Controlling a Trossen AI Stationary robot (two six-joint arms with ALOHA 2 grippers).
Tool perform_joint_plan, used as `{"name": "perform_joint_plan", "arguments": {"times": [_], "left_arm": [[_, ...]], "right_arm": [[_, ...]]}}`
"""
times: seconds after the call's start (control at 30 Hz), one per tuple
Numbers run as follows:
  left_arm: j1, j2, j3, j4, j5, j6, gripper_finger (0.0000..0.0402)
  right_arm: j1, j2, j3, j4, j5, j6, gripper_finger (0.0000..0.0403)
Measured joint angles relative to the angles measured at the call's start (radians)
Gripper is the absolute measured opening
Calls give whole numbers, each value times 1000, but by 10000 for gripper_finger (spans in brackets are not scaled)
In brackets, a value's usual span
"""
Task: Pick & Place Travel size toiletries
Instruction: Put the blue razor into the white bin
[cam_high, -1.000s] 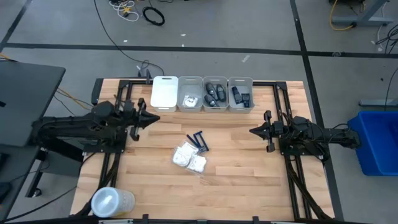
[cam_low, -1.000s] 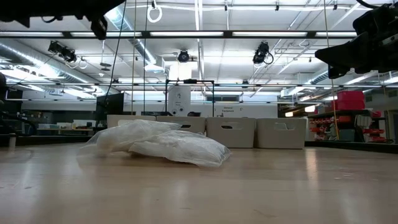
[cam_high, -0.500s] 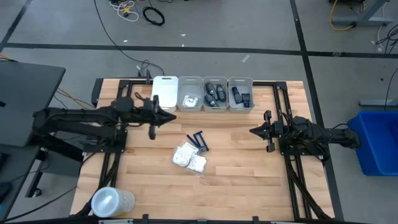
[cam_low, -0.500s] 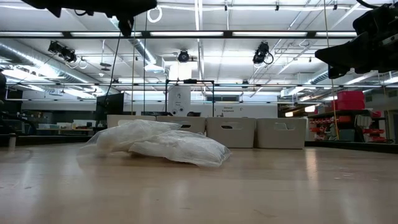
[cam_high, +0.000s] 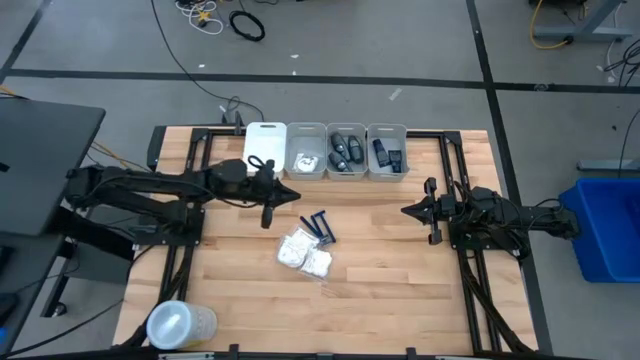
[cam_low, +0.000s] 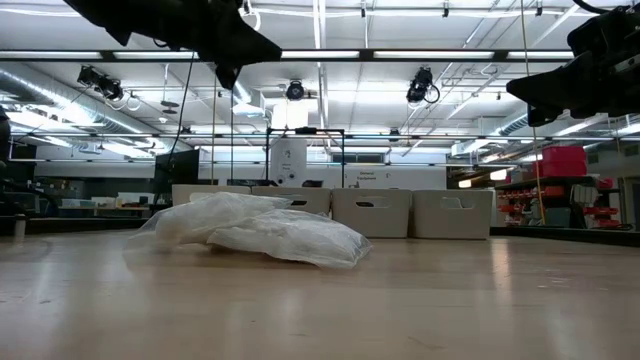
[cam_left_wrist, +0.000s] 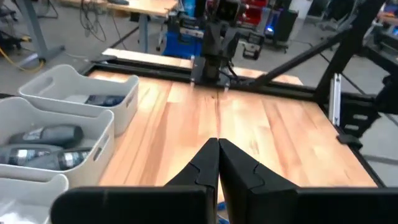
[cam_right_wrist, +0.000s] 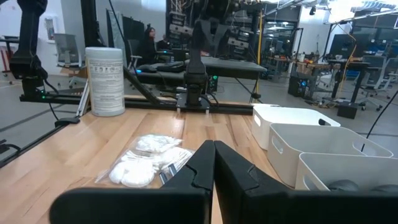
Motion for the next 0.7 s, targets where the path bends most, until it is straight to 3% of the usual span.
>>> {"name": "perform_joint_plan", "arguments": {"times": [0.33, 0.7], "left_arm": [[0, 49, 4, 0, 62, 30, 15], [0, 68, 198, -318, 12, 262, 16]], "right_arm": [[0, 0, 0, 0, 0, 0, 14], [0, 0, 0, 0, 0, 0, 14]]}}
